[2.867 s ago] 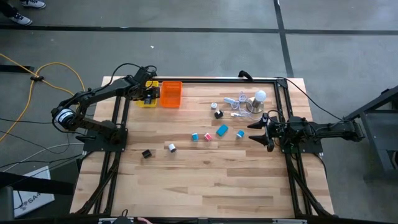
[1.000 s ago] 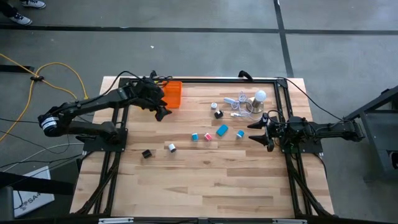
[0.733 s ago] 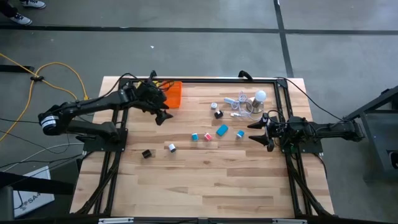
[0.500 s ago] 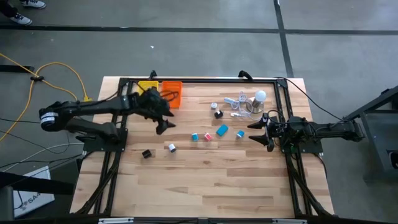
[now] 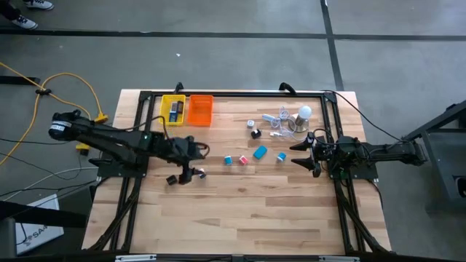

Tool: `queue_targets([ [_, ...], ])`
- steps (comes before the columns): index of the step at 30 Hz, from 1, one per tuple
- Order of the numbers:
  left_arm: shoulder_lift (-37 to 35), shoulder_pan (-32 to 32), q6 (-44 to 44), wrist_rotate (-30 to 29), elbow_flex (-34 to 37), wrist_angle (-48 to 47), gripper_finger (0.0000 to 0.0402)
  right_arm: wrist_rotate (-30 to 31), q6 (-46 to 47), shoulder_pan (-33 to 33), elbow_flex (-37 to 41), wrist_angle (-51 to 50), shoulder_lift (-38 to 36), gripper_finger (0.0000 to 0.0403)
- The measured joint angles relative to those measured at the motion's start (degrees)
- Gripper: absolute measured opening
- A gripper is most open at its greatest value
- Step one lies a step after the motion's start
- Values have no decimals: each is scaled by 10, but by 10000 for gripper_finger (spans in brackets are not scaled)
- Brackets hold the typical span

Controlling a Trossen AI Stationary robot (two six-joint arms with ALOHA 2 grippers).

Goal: Pick & Place Office items
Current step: Put the light blue digital clock into the yellow basket

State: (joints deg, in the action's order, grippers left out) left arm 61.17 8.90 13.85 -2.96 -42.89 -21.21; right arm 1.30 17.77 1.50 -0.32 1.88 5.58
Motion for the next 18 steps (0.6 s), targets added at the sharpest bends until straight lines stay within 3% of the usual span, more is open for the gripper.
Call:
queue_targets([
  [7,0,85,12,-17,0,6,286,0,0,0,0,0,0,259],
  [18,0,138,25,-175,0,73,286,0,0,0,0,0,0,259],
])
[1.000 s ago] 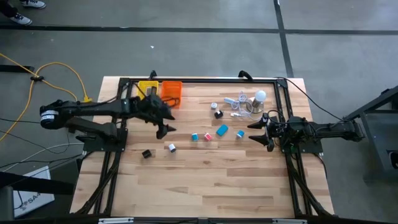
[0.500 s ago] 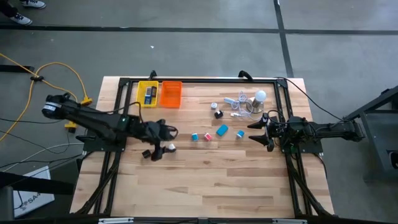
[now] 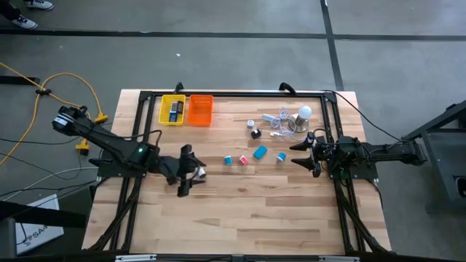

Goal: Pick & Place Office items
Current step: Put the light blue digital clock into the yellow basket

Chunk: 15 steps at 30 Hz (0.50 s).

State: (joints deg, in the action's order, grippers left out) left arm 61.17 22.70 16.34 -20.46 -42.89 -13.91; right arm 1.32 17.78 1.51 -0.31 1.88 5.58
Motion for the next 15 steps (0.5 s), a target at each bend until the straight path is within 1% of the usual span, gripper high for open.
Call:
queue_targets([
  [2,4,-3,-6,-25,0,26,286,0,0,0,0,0,0,259],
  [4,12,-10,-34,-37,0,59,286,0,0,0,0,0,0,258],
  [8,34,-25,-93,-38,0,117,286,0,0,0,0,0,0,259],
  [11,45,-33,-103,-37,0,134,286,0,0,0,0,0,0,259],
  [15,52,-39,-103,-37,0,132,286,0,0,0,0,0,0,259],
])
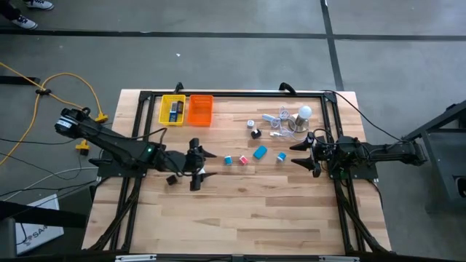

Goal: Pick & Place Office items
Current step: Put the light blue digital clock into the yellow basket

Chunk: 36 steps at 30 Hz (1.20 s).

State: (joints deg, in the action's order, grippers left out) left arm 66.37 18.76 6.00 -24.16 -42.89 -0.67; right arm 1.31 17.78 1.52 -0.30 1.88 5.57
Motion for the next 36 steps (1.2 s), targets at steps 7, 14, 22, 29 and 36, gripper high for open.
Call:
queue_targets([
  [7,0,-3,0,0,0,9,286,0,0,0,0,0,0,259],
  [14,0,-3,0,1,0,8,286,0,0,0,0,0,0,259],
  [22,0,-3,0,2,0,10,286,0,0,0,0,0,0,259],
  [29,0,-3,0,2,0,10,286,0,0,0,0,0,0,259],
  [36,0,-3,0,2,0,10,286,1,4,0,0,1,0,259],
])
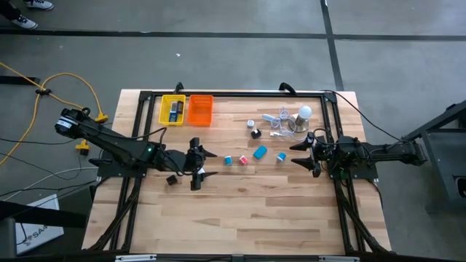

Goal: Pick & Place Office items
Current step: Put the light blue digital clock into the yellow basket

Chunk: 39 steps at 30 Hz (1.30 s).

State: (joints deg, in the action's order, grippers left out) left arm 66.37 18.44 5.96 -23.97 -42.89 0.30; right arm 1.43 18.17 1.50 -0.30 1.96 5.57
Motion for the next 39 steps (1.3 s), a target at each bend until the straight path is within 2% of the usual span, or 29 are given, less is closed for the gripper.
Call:
queue_targets([
  [7,0,0,0,0,0,0,286,2,0,0,0,2,0,259],
  [14,0,0,0,0,0,0,286,113,0,0,0,21,0,259],
  [23,0,0,0,-2,0,0,286,200,-47,0,0,76,0,259],
  [26,0,0,0,-2,0,0,286,197,-40,0,0,84,0,259],
  [31,0,0,0,-2,0,0,286,140,-88,0,-2,127,12,259],
  [35,0,0,0,-2,0,1,286,129,-120,0,-31,129,79,259],
  [39,0,0,0,-2,0,2,286,87,-156,1,-100,122,186,259],
])
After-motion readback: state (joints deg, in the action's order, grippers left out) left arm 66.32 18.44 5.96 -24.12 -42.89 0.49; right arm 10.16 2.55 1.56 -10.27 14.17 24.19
